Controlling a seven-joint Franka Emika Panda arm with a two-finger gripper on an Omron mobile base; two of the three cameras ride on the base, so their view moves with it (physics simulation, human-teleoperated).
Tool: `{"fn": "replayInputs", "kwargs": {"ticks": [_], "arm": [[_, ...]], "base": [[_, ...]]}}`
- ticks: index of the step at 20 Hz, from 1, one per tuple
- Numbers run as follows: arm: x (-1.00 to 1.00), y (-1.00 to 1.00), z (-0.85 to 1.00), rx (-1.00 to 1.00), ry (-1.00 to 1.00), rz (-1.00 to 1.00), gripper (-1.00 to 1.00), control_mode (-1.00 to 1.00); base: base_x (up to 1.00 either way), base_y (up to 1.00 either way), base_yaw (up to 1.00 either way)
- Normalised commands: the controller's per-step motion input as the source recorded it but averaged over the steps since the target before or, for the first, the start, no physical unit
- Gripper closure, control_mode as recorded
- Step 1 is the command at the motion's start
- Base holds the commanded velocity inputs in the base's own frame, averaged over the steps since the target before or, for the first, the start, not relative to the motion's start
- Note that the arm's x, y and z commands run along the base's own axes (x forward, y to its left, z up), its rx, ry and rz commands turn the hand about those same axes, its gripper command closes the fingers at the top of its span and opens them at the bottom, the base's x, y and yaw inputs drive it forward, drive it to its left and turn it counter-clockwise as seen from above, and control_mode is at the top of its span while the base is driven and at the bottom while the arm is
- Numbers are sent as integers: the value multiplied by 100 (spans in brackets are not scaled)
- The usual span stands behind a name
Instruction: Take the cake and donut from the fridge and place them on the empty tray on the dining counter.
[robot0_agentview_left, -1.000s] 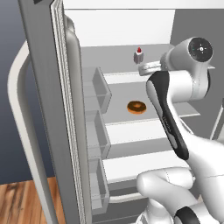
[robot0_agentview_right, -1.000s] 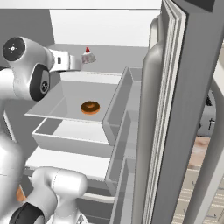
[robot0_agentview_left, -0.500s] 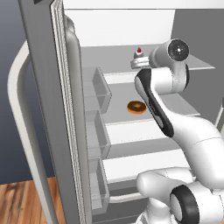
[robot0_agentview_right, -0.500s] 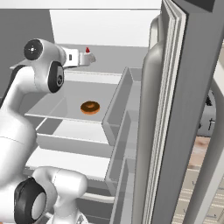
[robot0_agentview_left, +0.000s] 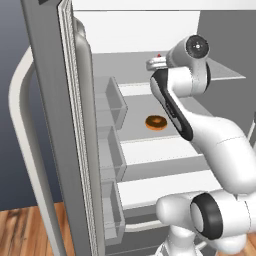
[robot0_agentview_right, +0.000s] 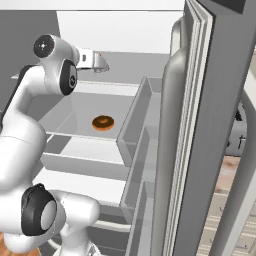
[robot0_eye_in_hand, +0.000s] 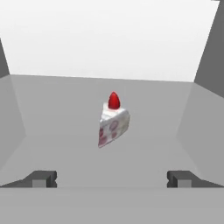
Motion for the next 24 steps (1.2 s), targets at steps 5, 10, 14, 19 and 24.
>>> {"fn": "replayInputs", "kwargs": {"ticks": [5,10,14,19,24], "arm": [[40,0,0,0,4,0,-100,-100],[48,0,0,0,0,0,-100,-100],[41,-1,-2,0,0,0,-100,-100],[1,-5,-12,0,0,-1,-100,-100],[1,0,-15,0,0,-3,-100,-100]], "base": [[0,0,0],[0,0,0],[0,0,0],[0,0,0],[0,0,0]]}}
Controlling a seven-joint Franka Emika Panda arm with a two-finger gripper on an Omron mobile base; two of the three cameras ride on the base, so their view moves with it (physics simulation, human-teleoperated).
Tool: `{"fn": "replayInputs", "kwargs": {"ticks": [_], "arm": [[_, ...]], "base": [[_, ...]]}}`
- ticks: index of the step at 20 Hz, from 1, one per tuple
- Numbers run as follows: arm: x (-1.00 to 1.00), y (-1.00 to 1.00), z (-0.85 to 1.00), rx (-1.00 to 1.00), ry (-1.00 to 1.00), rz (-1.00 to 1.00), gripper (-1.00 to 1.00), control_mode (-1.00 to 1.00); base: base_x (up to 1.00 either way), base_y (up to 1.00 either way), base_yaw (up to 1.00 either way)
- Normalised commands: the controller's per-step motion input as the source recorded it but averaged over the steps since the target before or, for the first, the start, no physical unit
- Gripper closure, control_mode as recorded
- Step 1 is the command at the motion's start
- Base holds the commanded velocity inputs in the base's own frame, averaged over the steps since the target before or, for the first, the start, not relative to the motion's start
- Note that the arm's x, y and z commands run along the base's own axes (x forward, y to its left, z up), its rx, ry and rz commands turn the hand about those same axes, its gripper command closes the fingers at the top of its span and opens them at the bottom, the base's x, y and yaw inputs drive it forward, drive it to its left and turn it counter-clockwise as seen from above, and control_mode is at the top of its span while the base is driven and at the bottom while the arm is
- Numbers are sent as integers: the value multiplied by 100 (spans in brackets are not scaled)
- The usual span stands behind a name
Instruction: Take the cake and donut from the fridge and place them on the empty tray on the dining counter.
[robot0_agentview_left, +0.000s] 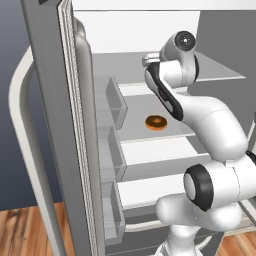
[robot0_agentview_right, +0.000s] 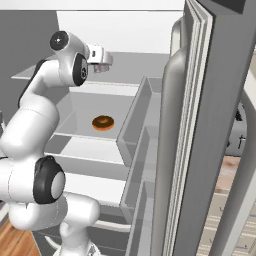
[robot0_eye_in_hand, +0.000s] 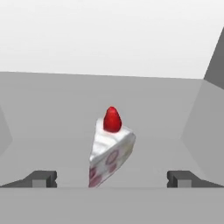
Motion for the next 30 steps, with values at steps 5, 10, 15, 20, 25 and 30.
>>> {"fn": "replayInputs", "kwargs": {"ticks": [5,10,15,20,25,30], "arm": [[21,-2,-5,0,0,0,-100,-100],[34,-5,-13,0,0,0,-100,-100],[44,-8,-6,0,0,0,-100,-100],[47,-2,-9,0,0,0,-100,-100],[29,-8,-20,1,3,0,100,-100],[2,-35,-12,4,1,0,100,-100]], "base": [[0,0,0],[0,0,0],[0,0,0],[0,0,0],[0,0,0],[0,0,0]]}}
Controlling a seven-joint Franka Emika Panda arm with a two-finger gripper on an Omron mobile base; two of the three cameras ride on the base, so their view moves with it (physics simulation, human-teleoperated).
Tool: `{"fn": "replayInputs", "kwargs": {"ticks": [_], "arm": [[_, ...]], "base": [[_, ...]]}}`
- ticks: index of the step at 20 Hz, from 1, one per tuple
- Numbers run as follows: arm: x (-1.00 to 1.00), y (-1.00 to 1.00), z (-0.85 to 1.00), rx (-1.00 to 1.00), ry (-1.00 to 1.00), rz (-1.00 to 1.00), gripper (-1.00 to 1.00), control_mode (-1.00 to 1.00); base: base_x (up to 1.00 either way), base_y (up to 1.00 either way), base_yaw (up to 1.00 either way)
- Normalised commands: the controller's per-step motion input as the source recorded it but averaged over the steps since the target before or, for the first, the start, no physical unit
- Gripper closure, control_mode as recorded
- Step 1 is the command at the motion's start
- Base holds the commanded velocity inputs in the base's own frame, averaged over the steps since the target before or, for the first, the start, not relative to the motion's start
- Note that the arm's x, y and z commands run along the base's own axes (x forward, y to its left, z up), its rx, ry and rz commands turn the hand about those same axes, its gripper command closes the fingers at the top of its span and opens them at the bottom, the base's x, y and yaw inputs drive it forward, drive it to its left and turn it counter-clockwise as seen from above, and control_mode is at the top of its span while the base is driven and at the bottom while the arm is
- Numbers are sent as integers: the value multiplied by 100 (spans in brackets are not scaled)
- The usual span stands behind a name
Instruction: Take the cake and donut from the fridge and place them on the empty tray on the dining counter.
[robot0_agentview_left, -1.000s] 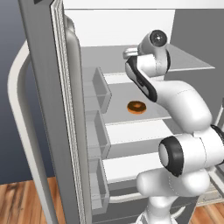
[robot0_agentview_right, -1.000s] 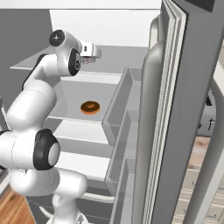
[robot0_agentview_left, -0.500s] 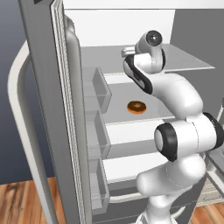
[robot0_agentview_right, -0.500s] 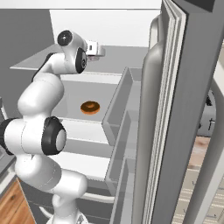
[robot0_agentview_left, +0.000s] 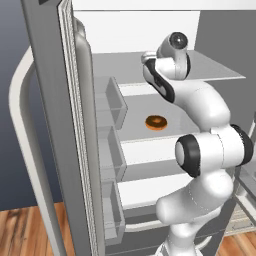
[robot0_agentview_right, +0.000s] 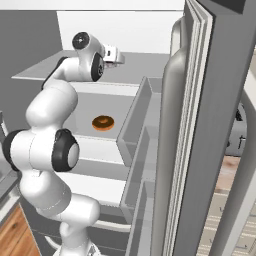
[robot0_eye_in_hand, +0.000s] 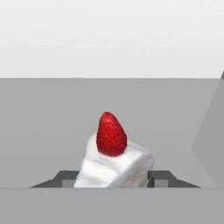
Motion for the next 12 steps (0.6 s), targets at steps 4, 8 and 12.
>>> {"fn": "replayInputs", "kwargs": {"ticks": [4,8,12], "arm": [[-2,-21,-9,5,0,0,100,-100],[-31,0,-13,5,-6,0,100,-100],[-61,9,1,0,-28,0,100,-100]], "base": [[0,0,0],[0,0,0],[0,0,0]]}}
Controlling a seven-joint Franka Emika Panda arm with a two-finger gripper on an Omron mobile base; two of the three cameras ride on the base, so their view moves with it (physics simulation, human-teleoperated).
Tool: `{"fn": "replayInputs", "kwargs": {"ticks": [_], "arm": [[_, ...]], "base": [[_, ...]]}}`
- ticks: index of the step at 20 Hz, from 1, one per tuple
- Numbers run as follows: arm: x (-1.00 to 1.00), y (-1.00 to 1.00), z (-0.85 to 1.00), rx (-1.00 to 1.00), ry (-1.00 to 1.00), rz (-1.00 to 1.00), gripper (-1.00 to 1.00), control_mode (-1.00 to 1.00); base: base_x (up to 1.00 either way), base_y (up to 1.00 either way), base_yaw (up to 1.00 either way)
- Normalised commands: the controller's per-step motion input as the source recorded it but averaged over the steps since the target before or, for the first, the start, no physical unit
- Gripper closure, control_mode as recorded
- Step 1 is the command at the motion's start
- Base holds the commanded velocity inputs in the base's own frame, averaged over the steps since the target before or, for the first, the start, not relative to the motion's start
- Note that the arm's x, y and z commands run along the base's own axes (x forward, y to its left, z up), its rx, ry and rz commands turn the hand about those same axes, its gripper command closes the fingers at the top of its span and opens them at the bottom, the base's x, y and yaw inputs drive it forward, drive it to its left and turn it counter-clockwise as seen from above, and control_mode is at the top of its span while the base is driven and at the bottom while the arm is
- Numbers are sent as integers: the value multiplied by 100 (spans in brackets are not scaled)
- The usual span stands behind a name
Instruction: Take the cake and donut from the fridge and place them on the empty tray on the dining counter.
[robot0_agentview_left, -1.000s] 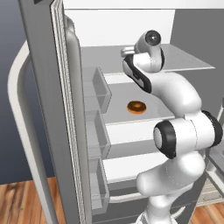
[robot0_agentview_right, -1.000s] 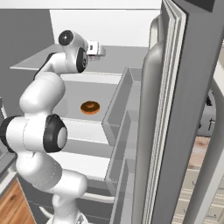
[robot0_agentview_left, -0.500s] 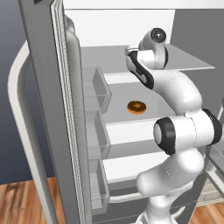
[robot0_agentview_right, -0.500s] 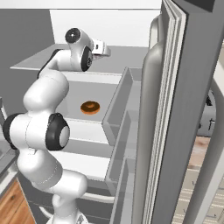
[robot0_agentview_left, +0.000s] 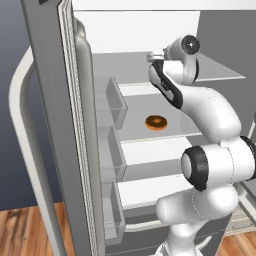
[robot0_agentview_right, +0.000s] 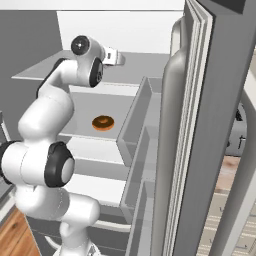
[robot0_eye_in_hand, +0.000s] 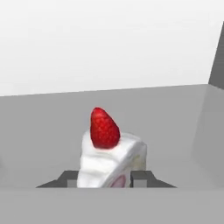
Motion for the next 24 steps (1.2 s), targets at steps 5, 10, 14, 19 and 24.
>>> {"fn": "replayInputs", "kwargs": {"ticks": [5,10,14,19,24], "arm": [[-94,23,8,0,-31,0,100,-100],[-90,5,96,0,-1,1,100,-100],[-100,2,95,0,7,2,100,-100],[-100,0,11,-9,-14,2,100,-100],[-100,0,0,-4,-15,1,100,-100]], "base": [[0,0,0],[0,0,0],[0,0,0],[0,0,0],[0,0,0]]}}
